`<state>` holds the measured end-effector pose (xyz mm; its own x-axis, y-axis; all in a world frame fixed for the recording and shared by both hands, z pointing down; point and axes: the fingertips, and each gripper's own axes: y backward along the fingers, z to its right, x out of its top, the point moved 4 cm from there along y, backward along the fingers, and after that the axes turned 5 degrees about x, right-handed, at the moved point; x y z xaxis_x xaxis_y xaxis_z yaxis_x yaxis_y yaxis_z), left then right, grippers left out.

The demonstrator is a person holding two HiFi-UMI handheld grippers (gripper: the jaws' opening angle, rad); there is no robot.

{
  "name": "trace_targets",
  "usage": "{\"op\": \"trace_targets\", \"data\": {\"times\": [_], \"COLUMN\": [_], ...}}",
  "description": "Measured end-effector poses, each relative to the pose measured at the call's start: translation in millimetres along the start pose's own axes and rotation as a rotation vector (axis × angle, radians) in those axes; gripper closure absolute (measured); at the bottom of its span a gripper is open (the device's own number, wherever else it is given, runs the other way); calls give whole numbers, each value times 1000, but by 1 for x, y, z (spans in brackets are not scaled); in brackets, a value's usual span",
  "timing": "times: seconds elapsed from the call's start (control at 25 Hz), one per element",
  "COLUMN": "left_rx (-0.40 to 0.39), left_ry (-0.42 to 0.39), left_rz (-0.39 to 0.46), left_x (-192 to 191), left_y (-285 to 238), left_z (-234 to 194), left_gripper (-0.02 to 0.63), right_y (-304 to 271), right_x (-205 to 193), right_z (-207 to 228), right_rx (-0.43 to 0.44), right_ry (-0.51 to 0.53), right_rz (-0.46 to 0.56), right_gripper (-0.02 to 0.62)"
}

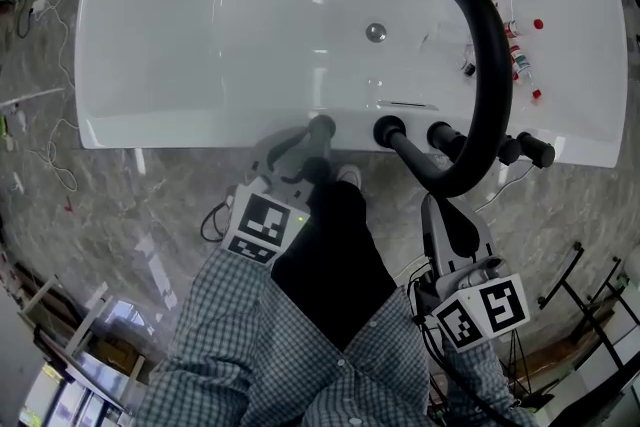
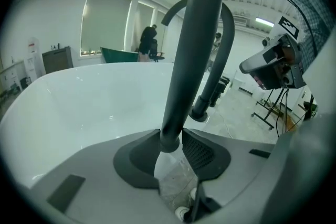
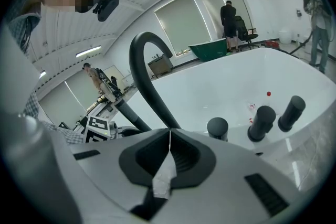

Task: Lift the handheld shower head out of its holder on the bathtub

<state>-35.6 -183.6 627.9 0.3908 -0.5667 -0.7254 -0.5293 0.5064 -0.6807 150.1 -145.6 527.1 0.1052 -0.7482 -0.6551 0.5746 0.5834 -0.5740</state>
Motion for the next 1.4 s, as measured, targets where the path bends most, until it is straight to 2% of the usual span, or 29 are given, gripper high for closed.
{"op": "trace_targets", "data": {"times": [0.84, 1.16, 1.4], "left_rx": [15, 36, 46], "left_ry": [-68, -89, -93], "left_rz": [33, 65, 56], "left_x": [6, 5, 5], "left_y": [-32, -32, -33], "left_z": [1, 1, 1], "left_gripper": [488, 486, 480], "right_y": [-4, -4, -6], "right_x": [-20, -26, -27], "right_z": [12, 12, 9], "right_rx": [-14, -18, -12], "right_ry": [-41, -57, -52], "right_rz": [-25, -24, -21], "right_gripper": [577, 577, 577]}}
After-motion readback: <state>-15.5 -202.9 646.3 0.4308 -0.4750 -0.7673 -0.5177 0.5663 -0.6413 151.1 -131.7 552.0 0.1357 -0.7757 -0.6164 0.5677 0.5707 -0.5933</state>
